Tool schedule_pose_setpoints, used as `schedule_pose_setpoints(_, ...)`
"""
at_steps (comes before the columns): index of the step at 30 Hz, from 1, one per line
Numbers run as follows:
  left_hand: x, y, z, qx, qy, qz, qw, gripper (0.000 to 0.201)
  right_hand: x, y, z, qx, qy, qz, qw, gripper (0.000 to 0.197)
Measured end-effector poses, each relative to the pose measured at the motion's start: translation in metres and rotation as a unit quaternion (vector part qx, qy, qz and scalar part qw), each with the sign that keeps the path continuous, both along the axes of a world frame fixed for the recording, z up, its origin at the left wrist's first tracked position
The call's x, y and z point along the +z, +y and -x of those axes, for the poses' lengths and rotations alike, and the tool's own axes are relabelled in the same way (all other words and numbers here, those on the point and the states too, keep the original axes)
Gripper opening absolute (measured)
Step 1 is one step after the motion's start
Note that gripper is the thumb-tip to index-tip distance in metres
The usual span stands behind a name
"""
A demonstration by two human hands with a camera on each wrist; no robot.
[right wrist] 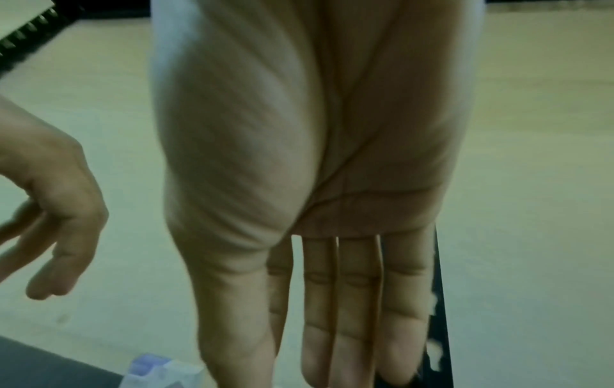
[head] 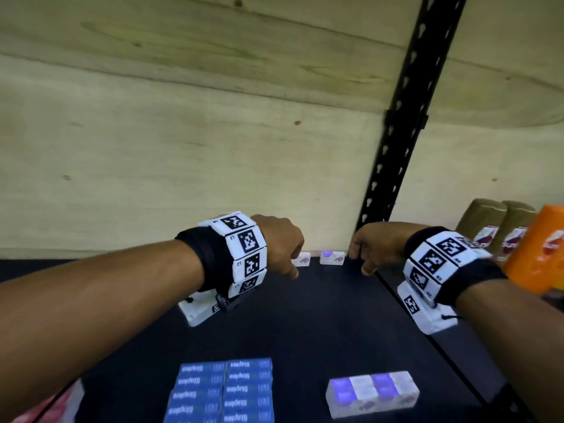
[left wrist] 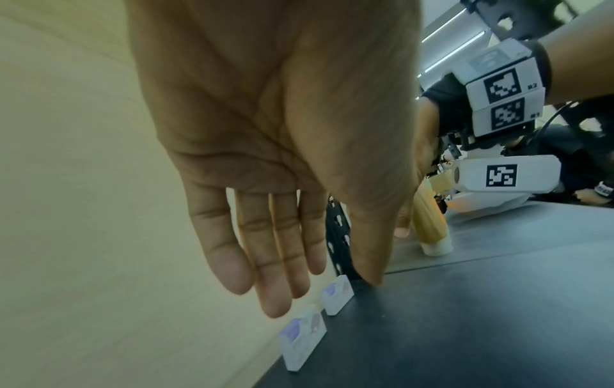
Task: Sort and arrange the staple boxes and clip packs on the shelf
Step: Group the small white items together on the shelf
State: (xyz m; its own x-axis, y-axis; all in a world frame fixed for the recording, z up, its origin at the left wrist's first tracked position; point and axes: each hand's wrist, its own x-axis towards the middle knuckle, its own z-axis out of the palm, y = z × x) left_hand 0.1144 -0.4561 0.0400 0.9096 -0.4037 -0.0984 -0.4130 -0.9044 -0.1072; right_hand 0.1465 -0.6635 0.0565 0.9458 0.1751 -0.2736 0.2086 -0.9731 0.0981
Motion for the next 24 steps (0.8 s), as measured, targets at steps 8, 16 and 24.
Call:
schedule_pose_setpoints(8,-0.02,-0.005,-0.067,-0.002,-0.005,-0.007,1.0,0.043,-0.02,0.005,-0.067,0.017,-0.017,0.001,1.0,0.044)
schedule_pose_setpoints(16,-0.043,-0.009,-0.102,0.014,0.034,-0.002,0.999,0.028,-0.04,0.011,-0.098,0.014,0.027,0.022,0.999,0.033)
schedule_pose_setpoints(24,-0.041,-0.014,-0.089,0.002,0.052,0.013,0.999,0.023,-0.033,0.016,-0.083,0.023,0.025,0.044,0.998,0.018)
